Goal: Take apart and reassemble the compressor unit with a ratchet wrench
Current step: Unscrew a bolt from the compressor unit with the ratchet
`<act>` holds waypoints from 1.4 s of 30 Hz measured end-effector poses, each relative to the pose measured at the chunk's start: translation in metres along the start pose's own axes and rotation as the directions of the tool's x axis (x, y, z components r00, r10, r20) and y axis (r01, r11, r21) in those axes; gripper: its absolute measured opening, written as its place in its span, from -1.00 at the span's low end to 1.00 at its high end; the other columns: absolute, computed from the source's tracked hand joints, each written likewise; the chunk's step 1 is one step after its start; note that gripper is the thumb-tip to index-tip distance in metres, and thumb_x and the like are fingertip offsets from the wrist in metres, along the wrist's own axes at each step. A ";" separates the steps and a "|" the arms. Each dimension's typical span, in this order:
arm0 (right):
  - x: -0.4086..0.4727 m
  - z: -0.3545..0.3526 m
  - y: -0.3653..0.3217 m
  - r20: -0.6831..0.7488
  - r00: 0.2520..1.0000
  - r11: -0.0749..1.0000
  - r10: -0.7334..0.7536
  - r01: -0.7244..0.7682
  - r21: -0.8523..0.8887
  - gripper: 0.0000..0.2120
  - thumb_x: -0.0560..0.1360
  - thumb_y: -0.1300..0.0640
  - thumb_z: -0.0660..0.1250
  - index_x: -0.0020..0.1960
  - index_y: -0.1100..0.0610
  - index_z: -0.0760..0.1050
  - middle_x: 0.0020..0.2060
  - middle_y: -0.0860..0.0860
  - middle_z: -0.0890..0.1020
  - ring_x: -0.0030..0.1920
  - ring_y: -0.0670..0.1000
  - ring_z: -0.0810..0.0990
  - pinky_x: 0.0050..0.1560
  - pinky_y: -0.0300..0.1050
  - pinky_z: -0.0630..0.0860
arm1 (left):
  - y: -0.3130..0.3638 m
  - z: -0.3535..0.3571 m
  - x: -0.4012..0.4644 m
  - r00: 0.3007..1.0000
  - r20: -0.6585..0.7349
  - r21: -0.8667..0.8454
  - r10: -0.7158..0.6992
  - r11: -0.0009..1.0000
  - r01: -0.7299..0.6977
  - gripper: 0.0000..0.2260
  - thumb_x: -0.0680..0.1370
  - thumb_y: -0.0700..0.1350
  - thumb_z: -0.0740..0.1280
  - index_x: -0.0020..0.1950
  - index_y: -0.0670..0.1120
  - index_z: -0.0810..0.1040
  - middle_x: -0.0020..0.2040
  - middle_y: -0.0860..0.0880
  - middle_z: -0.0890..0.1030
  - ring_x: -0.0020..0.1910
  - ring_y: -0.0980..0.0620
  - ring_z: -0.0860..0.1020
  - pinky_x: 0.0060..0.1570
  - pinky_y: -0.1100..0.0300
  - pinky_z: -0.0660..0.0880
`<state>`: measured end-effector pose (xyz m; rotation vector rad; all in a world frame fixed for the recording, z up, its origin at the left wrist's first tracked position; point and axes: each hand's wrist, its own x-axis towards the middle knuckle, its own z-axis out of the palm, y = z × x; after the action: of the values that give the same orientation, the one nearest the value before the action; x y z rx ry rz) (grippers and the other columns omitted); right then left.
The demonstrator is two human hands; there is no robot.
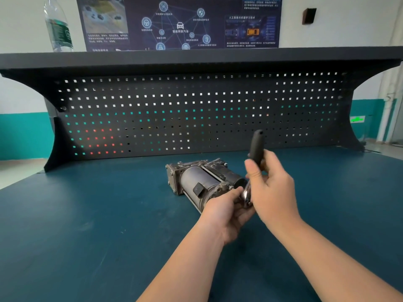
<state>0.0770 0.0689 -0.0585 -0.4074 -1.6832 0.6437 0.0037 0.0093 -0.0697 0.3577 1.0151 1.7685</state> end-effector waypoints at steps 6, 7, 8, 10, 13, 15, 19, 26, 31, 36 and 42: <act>0.018 -0.004 0.021 -0.011 0.725 0.639 0.689 -0.601 0.480 -0.78 0.62 0.03 0.16 -0.16 0.10 0.41 -0.35 0.09 0.52 -0.65 -0.16 0.40 -0.62 -0.27 0.33 | 0.000 0.000 -0.002 1.000 0.005 0.001 -0.008 1.000 0.008 -0.84 0.51 -0.21 0.37 -0.04 -0.31 0.56 -0.29 -0.20 0.66 -0.40 -0.06 0.65 -0.46 0.23 0.57; 0.017 -0.004 0.020 -0.003 0.706 0.613 0.708 -0.614 0.497 -0.78 0.62 0.04 0.16 -0.16 0.11 0.40 -0.35 0.09 0.52 -0.65 -0.16 0.40 -0.63 -0.27 0.33 | 0.000 0.000 -0.003 1.000 0.000 0.008 -0.011 1.000 0.011 -0.84 0.50 -0.20 0.38 -0.04 -0.31 0.57 -0.29 -0.20 0.66 -0.40 -0.06 0.65 -0.46 0.23 0.57; 0.016 -0.004 0.019 -0.011 0.728 0.641 0.685 -0.596 0.484 -0.78 0.62 0.03 0.17 -0.16 0.10 0.40 -0.35 0.09 0.53 -0.65 -0.15 0.39 -0.62 -0.27 0.32 | 0.001 0.000 -0.003 1.000 -0.004 0.010 -0.014 1.000 0.014 -0.84 0.50 -0.20 0.39 -0.04 -0.31 0.57 -0.30 -0.20 0.66 -0.41 -0.06 0.65 -0.46 0.24 0.57; 0.014 -0.004 0.013 -0.049 0.855 0.804 0.516 -0.464 0.371 -0.81 0.59 0.01 0.20 -0.16 0.04 0.42 -0.37 0.05 0.56 -0.63 -0.13 0.42 -0.58 -0.25 0.35 | 0.001 0.001 -0.002 1.000 -0.006 0.010 -0.017 1.000 0.017 -0.84 0.49 -0.19 0.39 -0.06 -0.31 0.58 -0.30 -0.19 0.66 -0.40 -0.05 0.65 -0.46 0.24 0.57; 0.007 -0.004 -0.003 0.023 0.997 0.993 0.080 -0.082 0.086 -0.93 0.50 -0.05 0.29 -0.07 -0.07 0.48 -0.35 -0.12 0.57 -0.43 -0.14 0.51 -0.33 -0.21 0.46 | 0.001 0.000 -0.001 1.000 0.000 0.037 -0.015 0.999 0.015 -0.88 0.50 -0.19 0.38 -0.14 -0.25 0.60 -0.32 -0.14 0.66 -0.41 0.02 0.65 -0.44 0.25 0.57; 0.002 -0.003 -0.009 0.151 0.975 0.986 -0.163 0.167 -0.012 -0.80 0.45 0.02 0.33 0.07 -0.04 0.55 -0.28 -0.20 0.54 -0.27 -0.17 0.50 -0.20 -0.40 0.41 | 0.001 -0.002 -0.001 1.000 -0.001 0.069 -0.013 0.998 0.014 -0.89 0.51 -0.19 0.36 -0.18 -0.19 0.62 -0.33 -0.09 0.67 -0.41 0.06 0.64 -0.44 0.27 0.56; 0.000 -0.004 -0.009 0.212 0.966 0.989 -0.146 0.141 0.040 -0.79 0.46 0.03 0.34 0.09 -0.06 0.56 -0.26 -0.21 0.55 -0.27 -0.14 0.50 -0.20 -0.36 0.43 | 0.002 -0.003 -0.001 1.000 0.014 0.082 -0.005 0.997 0.004 -0.86 0.52 -0.23 0.33 -0.22 -0.18 0.63 -0.28 -0.10 0.65 -0.40 0.06 0.64 -0.44 0.28 0.55; 0.023 -0.006 0.017 0.040 0.599 0.469 0.799 -0.665 0.582 -0.75 0.63 0.07 0.15 -0.19 0.15 0.34 -0.35 0.12 0.48 -0.69 -0.14 0.32 -0.66 -0.35 0.23 | 0.001 0.002 0.000 1.000 -0.024 0.032 0.010 0.999 -0.009 -0.84 0.52 -0.25 0.34 0.04 -0.32 0.53 -0.21 -0.23 0.63 -0.26 -0.11 0.60 -0.45 0.21 0.58; 0.018 -0.008 0.006 0.025 0.890 0.833 0.455 -0.435 0.341 -0.84 0.59 0.03 0.22 -0.14 0.06 0.40 -0.34 0.04 0.55 -0.60 -0.16 0.40 -0.55 -0.26 0.33 | -0.001 0.004 0.002 0.999 -0.032 -0.006 0.005 1.000 -0.005 -0.87 0.52 -0.23 0.35 -0.02 -0.30 0.56 -0.25 -0.20 0.64 -0.29 -0.09 0.62 -0.45 0.21 0.58; -0.003 0.001 -0.011 0.287 0.933 0.969 -0.215 0.240 -0.052 -0.83 0.44 -0.02 0.30 0.02 -0.12 0.40 -0.23 -0.17 0.56 -0.25 -0.20 0.49 -0.25 -0.46 0.35 | 0.000 0.000 0.001 1.000 0.000 0.057 0.030 0.998 -0.030 -0.84 0.53 -0.25 0.30 -0.20 -0.12 0.61 -0.34 -0.02 0.66 -0.42 0.11 0.62 -0.46 0.30 0.54; 0.011 0.000 0.004 -0.064 0.929 0.909 0.364 -0.340 0.240 -0.84 0.57 0.00 0.22 -0.16 0.01 0.40 -0.38 0.01 0.56 -0.53 -0.06 0.47 -0.46 -0.15 0.38 | 0.002 0.003 0.001 1.000 -0.016 -0.031 0.001 1.000 -0.002 -0.92 0.54 -0.28 0.30 -0.03 -0.28 0.53 -0.36 -0.16 0.64 -0.46 -0.01 0.62 -0.47 0.19 0.58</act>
<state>0.0740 0.0790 -0.0524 -0.5798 -1.4241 1.0505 0.0037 0.0116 -0.0666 0.3255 0.9981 1.7890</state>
